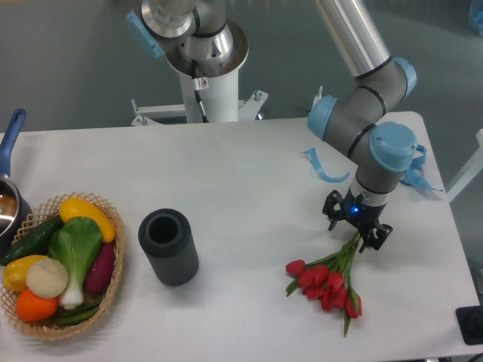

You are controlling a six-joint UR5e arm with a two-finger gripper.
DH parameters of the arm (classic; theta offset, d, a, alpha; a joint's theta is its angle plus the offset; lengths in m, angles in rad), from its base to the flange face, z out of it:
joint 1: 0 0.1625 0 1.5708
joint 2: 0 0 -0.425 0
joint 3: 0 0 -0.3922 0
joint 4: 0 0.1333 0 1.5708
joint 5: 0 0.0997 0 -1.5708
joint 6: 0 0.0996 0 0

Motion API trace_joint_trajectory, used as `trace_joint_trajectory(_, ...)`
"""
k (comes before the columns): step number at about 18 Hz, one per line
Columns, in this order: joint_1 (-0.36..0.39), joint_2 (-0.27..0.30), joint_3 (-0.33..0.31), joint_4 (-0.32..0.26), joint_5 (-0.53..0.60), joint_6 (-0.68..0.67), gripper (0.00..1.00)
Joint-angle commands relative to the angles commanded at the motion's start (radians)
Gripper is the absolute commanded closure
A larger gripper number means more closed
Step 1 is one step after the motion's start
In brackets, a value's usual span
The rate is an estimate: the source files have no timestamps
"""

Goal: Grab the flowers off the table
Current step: 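Lower the open gripper onto the tulip stems and close it, then lift the gripped red tulips up off the table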

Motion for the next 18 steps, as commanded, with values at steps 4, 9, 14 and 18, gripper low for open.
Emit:
trace_joint_trajectory(4, 0.000, 0.003, 0.003, 0.000, 0.000, -0.028, 0.72)
trace_joint_trajectory(9, 0.002, 0.015, 0.003, -0.003, 0.002, -0.045, 0.90)
trace_joint_trajectory(14, -0.002, 0.081, 0.006, -0.003, -0.002, -0.045, 0.96)
trace_joint_trajectory(18, -0.023, 0.214, -0.002, -0.012, -0.072, -0.146, 0.96)
